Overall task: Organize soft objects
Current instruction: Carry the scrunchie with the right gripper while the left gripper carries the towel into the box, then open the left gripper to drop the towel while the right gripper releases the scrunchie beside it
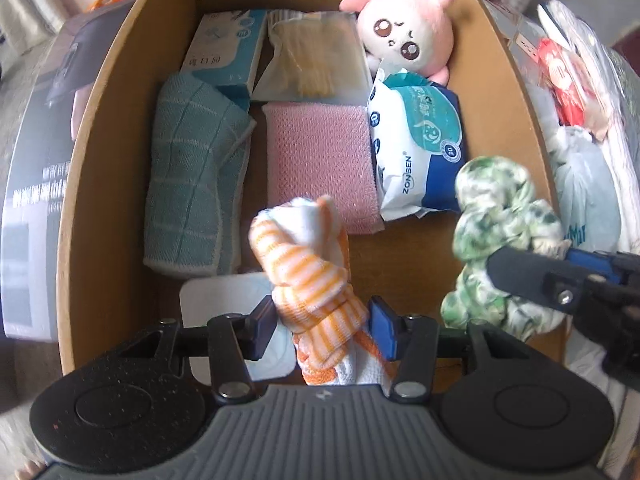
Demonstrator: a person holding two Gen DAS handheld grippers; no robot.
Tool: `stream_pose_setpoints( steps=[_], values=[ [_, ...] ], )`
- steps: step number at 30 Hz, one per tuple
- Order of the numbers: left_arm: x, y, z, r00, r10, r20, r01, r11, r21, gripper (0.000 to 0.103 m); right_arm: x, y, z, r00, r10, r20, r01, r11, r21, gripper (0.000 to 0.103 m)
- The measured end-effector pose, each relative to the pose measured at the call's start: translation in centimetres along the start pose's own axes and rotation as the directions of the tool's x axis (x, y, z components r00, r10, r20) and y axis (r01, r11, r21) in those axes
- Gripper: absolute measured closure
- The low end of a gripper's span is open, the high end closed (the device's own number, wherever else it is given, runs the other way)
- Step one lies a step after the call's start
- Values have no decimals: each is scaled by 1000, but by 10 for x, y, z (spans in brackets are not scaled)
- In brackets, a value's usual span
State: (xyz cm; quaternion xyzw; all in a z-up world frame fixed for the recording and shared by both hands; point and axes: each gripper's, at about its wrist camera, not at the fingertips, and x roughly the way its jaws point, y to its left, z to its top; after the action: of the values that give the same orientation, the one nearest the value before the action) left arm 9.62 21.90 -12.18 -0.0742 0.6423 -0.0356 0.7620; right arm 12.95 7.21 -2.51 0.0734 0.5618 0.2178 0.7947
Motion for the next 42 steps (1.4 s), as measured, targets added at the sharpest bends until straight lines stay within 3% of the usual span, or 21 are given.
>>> stream_pose_setpoints(
  steps=[4,13,20,29,34,39,42],
  values=[
    [1,0,6,1000,1,-7,0,999,48,49,11,5,0,999,-28,-32,27,999,-36,75],
    [-1,6,4,1000,-7,-19,8,999,39,48,25,11,-3,995,-75,-73,70,994,-79,75],
    [-20,19,5,1000,-26,17,26,1000,-6,48,28,13,-2,995,-66,-78,60,995,-78,75],
    [-53,52,5,996,34,84,-25,995,-99,48,51,27,2,993,4,-120,-13,997,-76,74],
    [-57,73,5,994,60,89,-46,987,-157,48,82,31,-4,975,51,-217,-58,998,-25,57],
    [-58,83,4,994,49,92,-32,983,-181,48,90,30,-12,972,39,-232,-46,999,-24,61],
    [-58,85,4,994,43,97,-24,982,-187,48,102,32,-12,966,29,-257,-40,998,-38,76]
  ],
)
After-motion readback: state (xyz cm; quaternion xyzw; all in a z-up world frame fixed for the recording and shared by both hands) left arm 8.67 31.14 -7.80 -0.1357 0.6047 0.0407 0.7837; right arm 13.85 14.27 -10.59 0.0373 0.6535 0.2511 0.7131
